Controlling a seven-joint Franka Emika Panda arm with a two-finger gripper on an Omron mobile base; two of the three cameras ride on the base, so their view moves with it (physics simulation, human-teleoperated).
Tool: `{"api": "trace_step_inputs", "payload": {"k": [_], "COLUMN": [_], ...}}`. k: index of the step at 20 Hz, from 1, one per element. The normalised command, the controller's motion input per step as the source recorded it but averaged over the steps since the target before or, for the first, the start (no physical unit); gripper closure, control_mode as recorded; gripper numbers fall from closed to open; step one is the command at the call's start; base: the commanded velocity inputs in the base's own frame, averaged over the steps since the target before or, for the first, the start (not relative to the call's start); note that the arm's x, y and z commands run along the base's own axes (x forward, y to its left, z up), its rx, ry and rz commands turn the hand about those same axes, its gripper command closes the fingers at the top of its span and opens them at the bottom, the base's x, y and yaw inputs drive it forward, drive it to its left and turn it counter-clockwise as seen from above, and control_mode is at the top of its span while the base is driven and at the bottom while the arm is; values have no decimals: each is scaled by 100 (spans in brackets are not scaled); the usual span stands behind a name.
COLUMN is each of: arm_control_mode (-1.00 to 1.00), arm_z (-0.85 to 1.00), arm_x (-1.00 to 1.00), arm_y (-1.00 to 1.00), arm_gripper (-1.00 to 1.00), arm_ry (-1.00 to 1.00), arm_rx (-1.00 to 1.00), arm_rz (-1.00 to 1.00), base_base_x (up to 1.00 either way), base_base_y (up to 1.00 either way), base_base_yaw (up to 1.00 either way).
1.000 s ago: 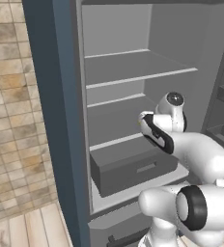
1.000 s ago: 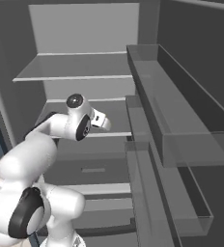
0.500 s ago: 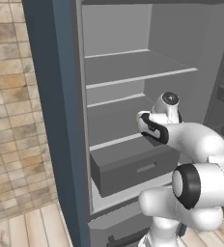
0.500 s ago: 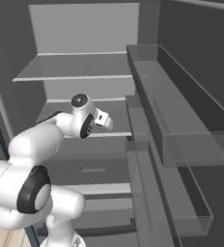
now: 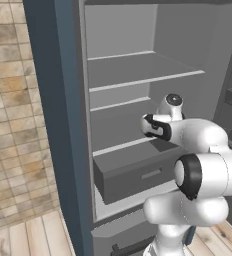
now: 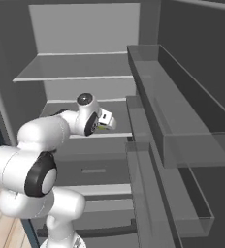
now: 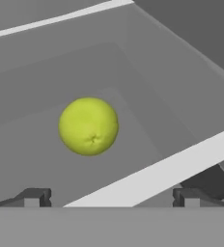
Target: Retrieve the tangerine and pear from the fridge and place them into the bowl on the dining table.
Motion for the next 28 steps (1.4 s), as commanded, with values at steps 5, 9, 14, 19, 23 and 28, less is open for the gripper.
{"api": "trace_step_inputs", "payload": {"k": [5,9,14,19,23,28], "arm_control_mode": [-100,-100,-100,-100,-100,-100], "arm_z": [-16,-19,-20,-16,-9,-8], "arm_x": [19,21,25,36,47,45], "arm_y": [0,0,0,0,0,0], "arm_gripper": [-100,-100,-100,-100,-100,-100], "arm_ry": [1,0,0,0,0,0], "arm_rx": [0,0,0,0,0,0], "arm_rz": [6,11,11,7,3,2], "base_base_x": [0,0,0,0,0,0], "base_base_y": [0,0,0,0,0,0], "base_base_yaw": [0,0,0,0,0,0]}}
